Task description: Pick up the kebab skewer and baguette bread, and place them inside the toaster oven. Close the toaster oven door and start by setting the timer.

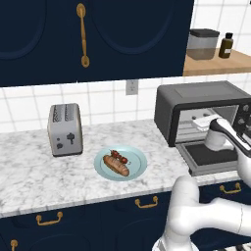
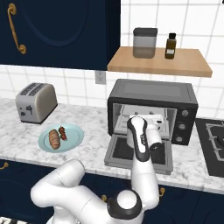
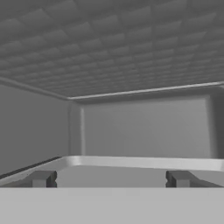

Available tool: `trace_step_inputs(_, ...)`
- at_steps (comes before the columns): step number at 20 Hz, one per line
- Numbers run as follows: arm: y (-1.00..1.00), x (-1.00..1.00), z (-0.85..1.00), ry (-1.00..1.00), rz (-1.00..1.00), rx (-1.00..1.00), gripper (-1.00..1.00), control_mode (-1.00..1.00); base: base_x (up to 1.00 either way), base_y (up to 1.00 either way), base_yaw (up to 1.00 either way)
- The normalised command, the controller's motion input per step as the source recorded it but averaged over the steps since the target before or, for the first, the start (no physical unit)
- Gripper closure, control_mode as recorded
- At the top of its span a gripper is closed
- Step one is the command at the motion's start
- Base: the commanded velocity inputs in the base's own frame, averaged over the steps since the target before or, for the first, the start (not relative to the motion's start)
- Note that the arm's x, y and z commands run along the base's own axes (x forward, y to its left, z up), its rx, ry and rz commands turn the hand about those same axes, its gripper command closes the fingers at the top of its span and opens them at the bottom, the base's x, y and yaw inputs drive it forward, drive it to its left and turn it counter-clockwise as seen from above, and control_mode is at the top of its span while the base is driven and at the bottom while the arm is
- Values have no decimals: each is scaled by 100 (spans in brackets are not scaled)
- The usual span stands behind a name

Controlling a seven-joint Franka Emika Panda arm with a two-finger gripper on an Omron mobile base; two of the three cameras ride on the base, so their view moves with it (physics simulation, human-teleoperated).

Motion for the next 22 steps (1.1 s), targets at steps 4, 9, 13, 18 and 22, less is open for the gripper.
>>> trace_step_inputs(4,0,43,0,4,0,-3,-100,-100,0,0,0)
trace_step_inputs(9,-3,25,-10,15,-1,-7,-100,-100,0,0,0)
trace_step_inputs(13,-13,-9,-51,31,-2,-10,-100,-100,0,0,0)
trace_step_inputs(18,-24,-43,-54,39,0,-6,-100,-100,0,0,0)
trace_step_inputs(22,-17,-88,-80,32,0,-5,-100,-100,0,0,0)
